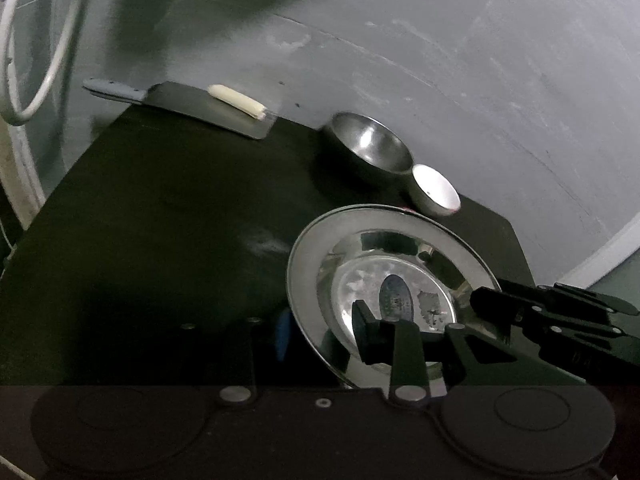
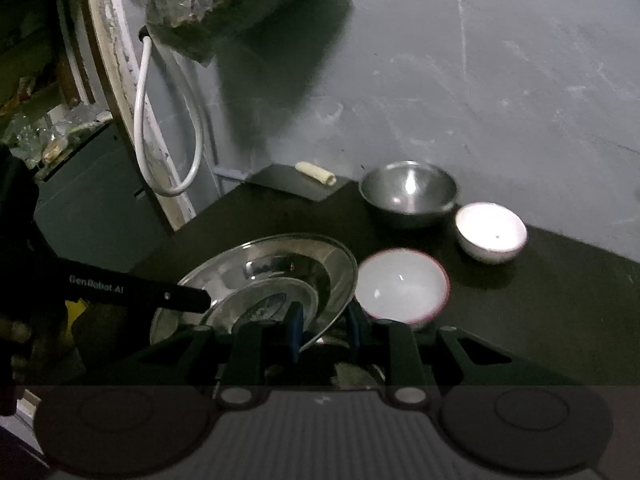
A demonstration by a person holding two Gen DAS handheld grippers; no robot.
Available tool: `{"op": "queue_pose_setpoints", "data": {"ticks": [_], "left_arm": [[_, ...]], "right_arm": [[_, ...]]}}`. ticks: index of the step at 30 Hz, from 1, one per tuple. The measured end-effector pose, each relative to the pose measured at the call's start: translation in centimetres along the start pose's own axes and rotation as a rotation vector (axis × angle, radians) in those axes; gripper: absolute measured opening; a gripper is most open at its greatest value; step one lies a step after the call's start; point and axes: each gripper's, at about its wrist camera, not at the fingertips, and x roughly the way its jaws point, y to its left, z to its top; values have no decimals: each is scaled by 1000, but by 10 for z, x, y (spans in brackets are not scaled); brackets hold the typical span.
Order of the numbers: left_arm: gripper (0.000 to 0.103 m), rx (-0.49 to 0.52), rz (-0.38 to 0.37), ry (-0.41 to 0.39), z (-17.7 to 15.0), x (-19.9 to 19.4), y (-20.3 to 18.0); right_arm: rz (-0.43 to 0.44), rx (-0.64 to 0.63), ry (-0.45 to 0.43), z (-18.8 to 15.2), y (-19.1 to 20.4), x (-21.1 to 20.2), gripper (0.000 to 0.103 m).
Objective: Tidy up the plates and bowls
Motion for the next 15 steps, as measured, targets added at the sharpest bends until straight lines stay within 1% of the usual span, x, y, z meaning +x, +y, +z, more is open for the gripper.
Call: {"op": "queue_pose_setpoints", "data": {"ticks": [6, 9, 15], "left_arm": [[34, 45, -20, 33, -2, 7, -12], [37, 69, -30, 44, -5, 9, -17], [37, 101, -42, 67, -8, 14, -25]], "right_arm": [[-16, 32, 32, -17, -9, -11, 27], [-19, 38, 46, -24, -10, -16, 27], [-21, 44, 75, -33, -14, -25, 27]]}}
